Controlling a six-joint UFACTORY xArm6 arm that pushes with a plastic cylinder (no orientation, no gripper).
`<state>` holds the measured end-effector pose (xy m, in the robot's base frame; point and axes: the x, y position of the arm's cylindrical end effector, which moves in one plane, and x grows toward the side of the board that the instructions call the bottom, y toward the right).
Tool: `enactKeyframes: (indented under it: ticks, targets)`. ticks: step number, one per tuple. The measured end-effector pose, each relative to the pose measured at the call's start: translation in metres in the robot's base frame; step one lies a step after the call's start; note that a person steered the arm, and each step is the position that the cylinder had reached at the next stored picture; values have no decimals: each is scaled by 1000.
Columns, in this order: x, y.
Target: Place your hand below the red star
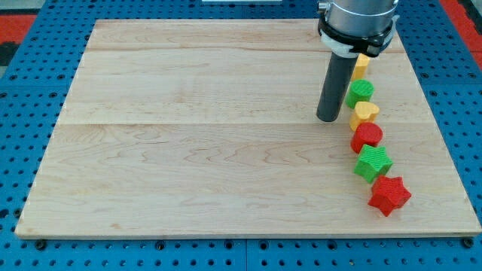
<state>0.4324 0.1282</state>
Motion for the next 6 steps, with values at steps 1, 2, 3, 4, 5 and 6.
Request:
enactKeyframes:
  ticks: [1, 2, 3, 4, 5, 6]
  targets:
    - [0, 0]
    - [2, -9]
    - [7, -33]
    - [67, -36]
    - [153, -36]
    - [185, -24]
